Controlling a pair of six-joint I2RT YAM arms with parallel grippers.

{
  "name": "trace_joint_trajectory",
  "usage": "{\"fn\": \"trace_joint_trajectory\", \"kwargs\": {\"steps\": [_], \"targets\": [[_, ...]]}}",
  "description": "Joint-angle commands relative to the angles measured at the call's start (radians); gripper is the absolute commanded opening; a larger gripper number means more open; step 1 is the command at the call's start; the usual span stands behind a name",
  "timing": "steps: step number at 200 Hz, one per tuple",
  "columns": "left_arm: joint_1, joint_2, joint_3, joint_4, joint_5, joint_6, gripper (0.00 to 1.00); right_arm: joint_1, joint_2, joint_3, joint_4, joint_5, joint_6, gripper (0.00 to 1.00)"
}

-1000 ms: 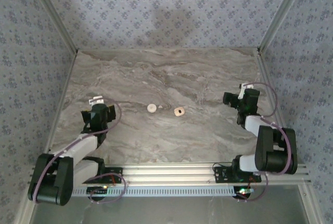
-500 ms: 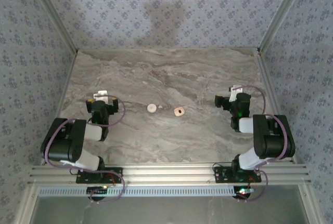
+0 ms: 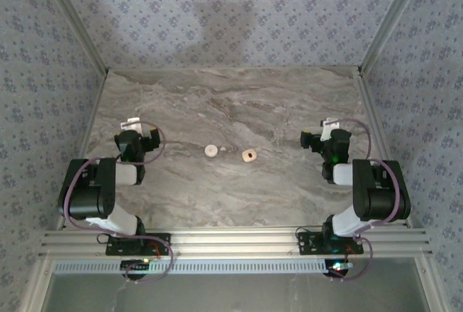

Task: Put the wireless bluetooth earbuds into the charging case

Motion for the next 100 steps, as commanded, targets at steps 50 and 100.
{"fn": "trace_joint_trajectory", "kwargs": {"steps": [50,100], "targets": [[-0.004,-0.012,0.024,-0.013,0.024,0.007,1.00,-0.004,0.008,0.020,0.024,-0.004,-0.006,1.00],[0.008,-0.012,0.025,-0.014,0.055,0.001,1.00,-0.005,0.008,0.020,0.024,-0.006,-0.005,1.00]]}}
